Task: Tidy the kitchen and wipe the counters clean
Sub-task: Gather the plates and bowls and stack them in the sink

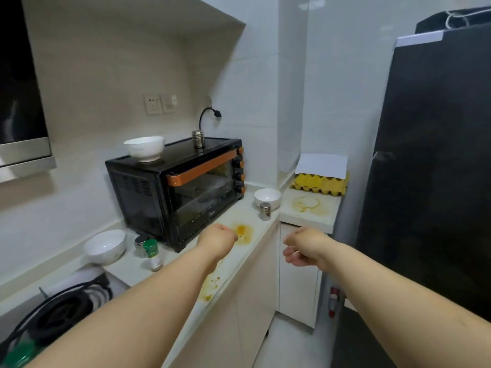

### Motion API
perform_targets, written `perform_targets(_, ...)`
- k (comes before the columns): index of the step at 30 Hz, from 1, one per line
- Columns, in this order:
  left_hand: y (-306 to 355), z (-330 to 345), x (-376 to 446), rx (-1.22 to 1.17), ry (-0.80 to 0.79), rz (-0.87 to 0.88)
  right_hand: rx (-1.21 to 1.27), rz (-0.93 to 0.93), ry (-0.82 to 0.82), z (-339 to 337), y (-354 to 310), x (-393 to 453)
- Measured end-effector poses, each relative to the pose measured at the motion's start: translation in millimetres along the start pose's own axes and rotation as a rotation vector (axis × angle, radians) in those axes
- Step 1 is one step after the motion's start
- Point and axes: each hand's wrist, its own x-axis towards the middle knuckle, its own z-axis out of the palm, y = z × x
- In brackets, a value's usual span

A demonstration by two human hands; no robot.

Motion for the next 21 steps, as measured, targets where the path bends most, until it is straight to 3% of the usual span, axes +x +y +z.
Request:
perform_targets(11,31,58,212,0.018,-0.114,-0.021,0.008,0.081,0.157,-31,-51,196)
perform_targets(21,32,129,369,0.136,-0.149,-0.123,0.028,0.184,0.213,-59,-51,377)
